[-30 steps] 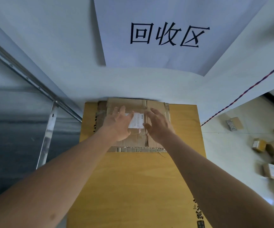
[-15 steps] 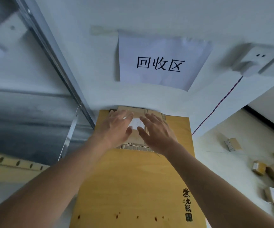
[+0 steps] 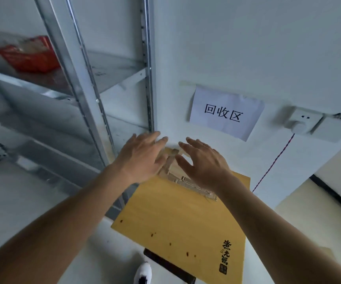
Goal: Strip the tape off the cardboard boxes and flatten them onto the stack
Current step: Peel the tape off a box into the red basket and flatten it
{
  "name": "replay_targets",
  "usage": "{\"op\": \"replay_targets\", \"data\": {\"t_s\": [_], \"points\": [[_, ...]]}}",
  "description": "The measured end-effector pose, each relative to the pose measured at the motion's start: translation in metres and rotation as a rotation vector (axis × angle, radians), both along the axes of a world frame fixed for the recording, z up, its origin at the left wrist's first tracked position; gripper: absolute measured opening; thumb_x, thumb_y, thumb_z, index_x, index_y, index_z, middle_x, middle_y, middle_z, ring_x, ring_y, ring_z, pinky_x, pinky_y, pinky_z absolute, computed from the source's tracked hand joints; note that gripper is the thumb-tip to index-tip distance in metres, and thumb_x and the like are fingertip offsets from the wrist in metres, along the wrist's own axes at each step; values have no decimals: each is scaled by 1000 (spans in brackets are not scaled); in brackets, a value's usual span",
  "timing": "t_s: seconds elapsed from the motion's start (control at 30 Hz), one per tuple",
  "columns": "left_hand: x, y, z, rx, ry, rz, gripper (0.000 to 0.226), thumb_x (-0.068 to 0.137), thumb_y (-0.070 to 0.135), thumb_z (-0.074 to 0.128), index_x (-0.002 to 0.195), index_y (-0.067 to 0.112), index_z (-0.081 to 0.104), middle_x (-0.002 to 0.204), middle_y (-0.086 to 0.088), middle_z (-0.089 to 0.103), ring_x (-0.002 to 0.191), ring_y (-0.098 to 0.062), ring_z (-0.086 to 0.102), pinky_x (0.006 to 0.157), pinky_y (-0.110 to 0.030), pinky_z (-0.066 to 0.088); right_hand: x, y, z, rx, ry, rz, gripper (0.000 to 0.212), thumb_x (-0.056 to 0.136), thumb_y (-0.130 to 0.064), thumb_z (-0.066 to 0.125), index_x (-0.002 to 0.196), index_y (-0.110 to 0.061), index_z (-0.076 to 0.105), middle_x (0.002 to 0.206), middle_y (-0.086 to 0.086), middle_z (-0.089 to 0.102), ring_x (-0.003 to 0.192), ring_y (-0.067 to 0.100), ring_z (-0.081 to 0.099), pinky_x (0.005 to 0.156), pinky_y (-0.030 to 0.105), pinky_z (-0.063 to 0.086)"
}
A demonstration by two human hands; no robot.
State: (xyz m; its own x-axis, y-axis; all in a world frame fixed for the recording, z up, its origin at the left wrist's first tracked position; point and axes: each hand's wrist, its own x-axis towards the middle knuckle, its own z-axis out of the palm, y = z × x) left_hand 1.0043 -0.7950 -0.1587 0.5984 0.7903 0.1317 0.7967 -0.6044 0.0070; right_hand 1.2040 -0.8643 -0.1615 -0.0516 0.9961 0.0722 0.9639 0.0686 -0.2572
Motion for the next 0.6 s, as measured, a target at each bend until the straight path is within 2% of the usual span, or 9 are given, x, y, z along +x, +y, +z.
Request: {"op": "replay_targets", "data": {"t_s": [0.27, 0.5, 0.6], "points": [[-92, -67, 71, 113, -91, 195, 54, 106, 49, 39, 154, 23, 44, 163, -3, 38, 146, -23, 41, 117, -46, 37, -85, -21, 77, 150, -61, 207, 56, 106, -56, 38, 156, -31, 41, 164, -3, 38, 150, 19, 36, 118, 37, 33], [-202, -74, 114, 179, -114, 369, 55, 105, 50, 42, 155, 26, 43, 165, 0, 33, 148, -23, 36, 119, -43, 32, -191, -1, 125, 253, -88, 390, 56, 104, -57, 42, 154, -32, 45, 162, -4, 41, 148, 20, 39, 117, 39, 36], [-256, -65, 128, 199, -108, 421, 56, 105, 50, 42, 155, 26, 42, 165, 1, 32, 148, -23, 37, 118, -44, 35, -246, 18, 141, 265, -92, 446, 55, 103, -58, 44, 152, -33, 46, 160, -3, 43, 145, 22, 43, 115, 43, 40]]}}
